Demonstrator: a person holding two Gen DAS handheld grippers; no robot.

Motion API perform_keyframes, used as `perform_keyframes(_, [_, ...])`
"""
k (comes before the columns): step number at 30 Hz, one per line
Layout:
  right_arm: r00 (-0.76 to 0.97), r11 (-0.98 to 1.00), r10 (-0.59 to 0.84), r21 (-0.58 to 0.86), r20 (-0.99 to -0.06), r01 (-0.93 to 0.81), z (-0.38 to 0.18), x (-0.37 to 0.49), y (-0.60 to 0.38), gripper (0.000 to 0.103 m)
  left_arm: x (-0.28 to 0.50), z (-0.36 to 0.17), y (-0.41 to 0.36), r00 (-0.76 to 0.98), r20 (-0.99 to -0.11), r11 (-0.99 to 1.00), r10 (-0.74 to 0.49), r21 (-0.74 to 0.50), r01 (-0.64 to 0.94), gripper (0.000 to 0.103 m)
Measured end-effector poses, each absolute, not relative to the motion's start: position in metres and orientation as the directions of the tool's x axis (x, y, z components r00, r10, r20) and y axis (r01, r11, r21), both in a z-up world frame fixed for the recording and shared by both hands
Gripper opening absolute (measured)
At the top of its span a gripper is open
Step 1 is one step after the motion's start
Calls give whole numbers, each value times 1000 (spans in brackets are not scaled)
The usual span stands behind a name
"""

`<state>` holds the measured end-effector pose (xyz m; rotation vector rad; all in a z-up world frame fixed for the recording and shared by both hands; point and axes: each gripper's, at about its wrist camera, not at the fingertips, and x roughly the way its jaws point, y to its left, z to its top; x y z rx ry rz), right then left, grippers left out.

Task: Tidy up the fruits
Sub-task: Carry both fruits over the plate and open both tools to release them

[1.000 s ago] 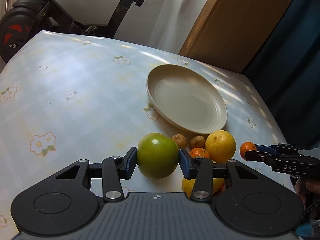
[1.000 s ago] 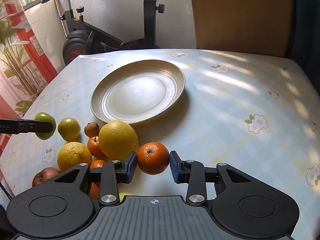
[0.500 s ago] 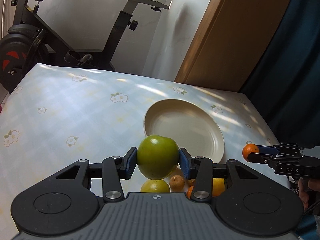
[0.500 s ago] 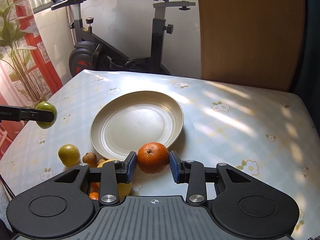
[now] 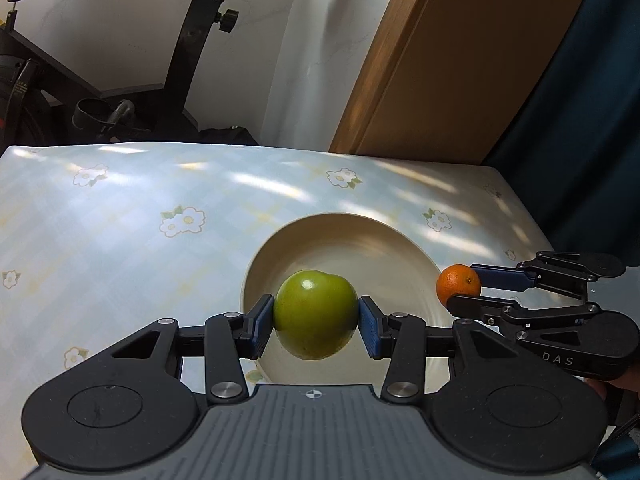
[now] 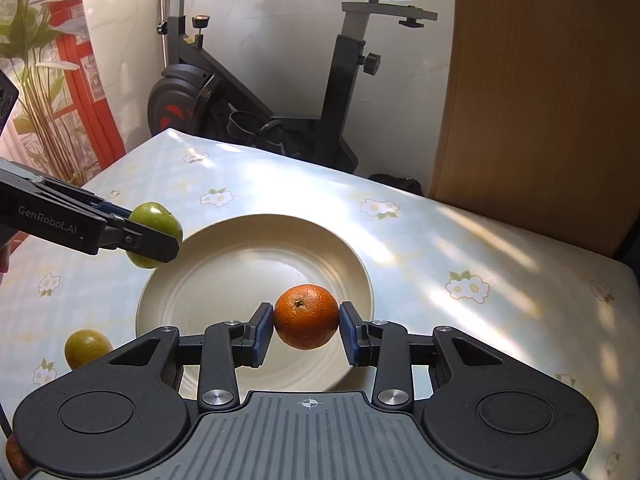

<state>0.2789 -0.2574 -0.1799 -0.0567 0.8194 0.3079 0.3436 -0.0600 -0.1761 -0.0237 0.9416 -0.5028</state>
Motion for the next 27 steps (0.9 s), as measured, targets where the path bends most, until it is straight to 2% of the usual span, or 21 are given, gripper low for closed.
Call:
perform_keyframes(13, [629,934,236,-4,-741,-356,-213,328,-237,33,387,-210,-69,446,-783,889,-433,-290,355,47])
perform_keyframes(27, [649,949,206,-11,-733,-314,-223,337,-241,33,395,-217,-78,459,-783,890,-420,-256,377,48])
